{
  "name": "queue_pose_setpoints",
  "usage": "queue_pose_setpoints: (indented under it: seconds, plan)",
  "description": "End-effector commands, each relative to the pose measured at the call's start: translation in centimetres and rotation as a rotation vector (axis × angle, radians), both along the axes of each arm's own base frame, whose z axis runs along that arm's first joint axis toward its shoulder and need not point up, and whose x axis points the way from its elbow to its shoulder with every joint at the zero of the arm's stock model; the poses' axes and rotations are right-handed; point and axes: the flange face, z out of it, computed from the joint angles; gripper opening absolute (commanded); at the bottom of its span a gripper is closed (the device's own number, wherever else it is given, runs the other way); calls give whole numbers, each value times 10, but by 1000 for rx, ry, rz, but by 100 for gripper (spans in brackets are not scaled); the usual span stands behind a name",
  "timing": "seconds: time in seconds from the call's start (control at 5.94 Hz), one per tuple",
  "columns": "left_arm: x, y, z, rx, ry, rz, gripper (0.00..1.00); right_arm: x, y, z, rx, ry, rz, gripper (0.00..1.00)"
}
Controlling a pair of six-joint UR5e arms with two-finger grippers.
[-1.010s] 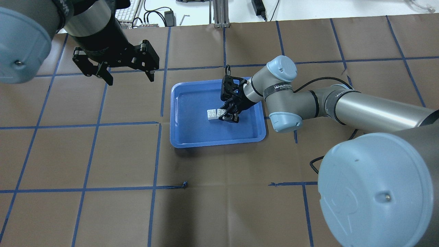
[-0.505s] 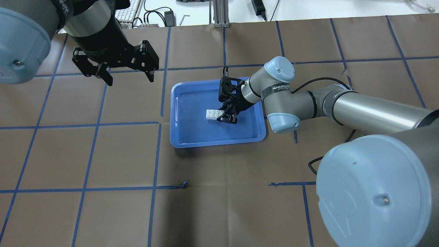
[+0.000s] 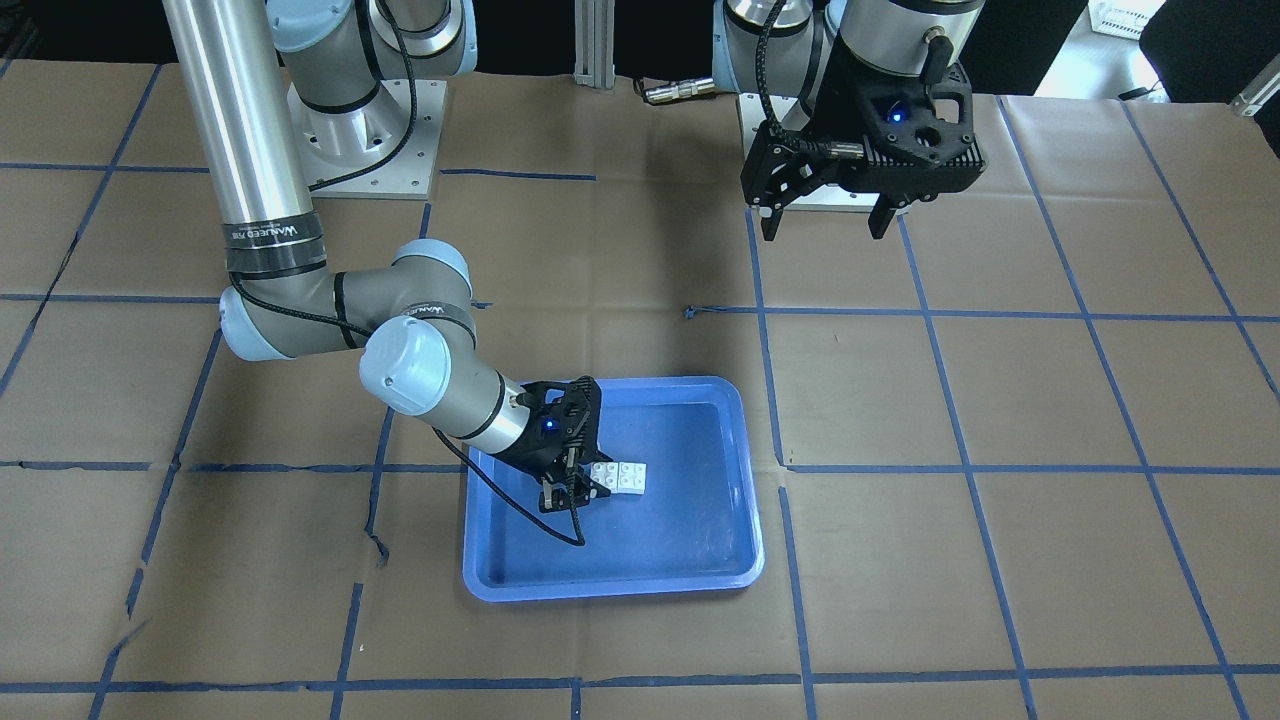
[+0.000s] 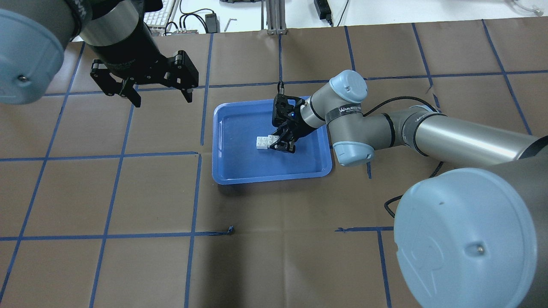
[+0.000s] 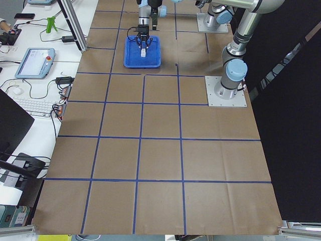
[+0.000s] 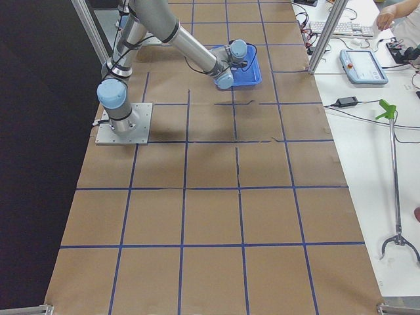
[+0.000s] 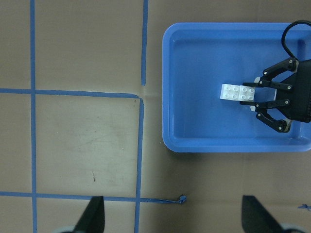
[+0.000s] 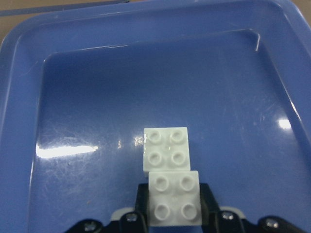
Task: Assemble white blocks and place on blue tray
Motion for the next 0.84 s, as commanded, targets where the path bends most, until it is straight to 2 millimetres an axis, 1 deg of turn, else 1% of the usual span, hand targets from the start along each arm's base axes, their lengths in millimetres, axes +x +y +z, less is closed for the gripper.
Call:
queue_pose_setpoints:
  seconds: [0.0,0.67]
  plan:
    - [0,1,1,-2,0,0,99,0,-1,0,-13,-1,-2,25]
    - [0,0,0,0,0,0,99,0,1,-4,5,3,-2,25]
